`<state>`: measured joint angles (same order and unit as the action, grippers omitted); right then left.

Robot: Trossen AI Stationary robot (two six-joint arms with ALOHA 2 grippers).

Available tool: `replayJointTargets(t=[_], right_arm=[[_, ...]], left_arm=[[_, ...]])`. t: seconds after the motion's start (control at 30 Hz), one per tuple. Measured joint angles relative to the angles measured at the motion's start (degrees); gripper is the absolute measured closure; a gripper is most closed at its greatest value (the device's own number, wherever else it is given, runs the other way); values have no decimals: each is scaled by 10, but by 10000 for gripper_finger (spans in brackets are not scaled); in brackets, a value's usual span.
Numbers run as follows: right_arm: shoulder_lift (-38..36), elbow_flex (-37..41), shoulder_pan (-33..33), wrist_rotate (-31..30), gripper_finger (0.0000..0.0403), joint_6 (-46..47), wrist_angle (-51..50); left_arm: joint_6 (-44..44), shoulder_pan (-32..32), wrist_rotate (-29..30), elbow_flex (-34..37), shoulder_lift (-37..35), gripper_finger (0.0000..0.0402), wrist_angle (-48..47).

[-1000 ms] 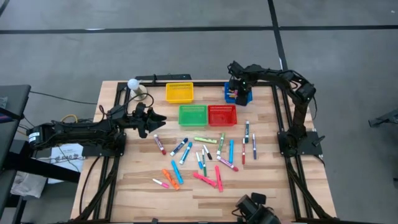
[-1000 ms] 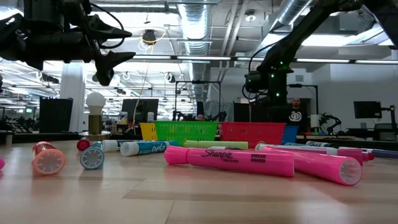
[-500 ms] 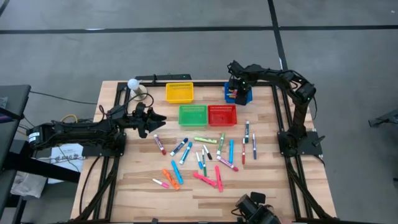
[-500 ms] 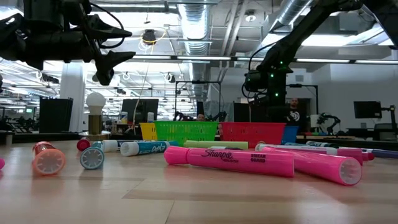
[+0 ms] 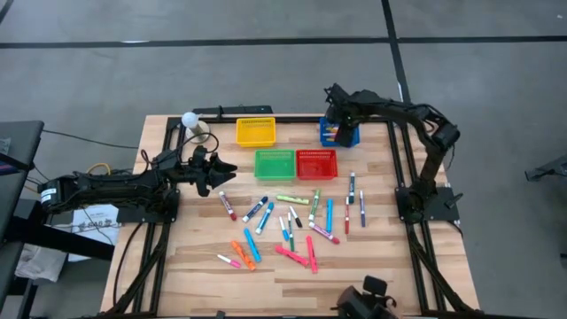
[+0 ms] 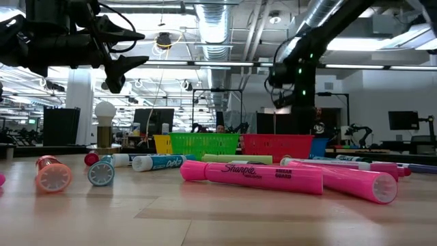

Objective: Pick & Place Markers
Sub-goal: Put the pink highlighter into the blue bin

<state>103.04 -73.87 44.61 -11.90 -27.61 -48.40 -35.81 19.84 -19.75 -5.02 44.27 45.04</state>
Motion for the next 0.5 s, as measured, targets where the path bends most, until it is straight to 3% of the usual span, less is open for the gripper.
replayJointTargets(t=[0.13,0.5], right_arm=[[-68,0,-14,22,280,54,1],[-264,0,-64,225,279,148,11]], left_arm=[[0,0,0,0,0,191,0],[-27,0,0,0,0,191,0]])
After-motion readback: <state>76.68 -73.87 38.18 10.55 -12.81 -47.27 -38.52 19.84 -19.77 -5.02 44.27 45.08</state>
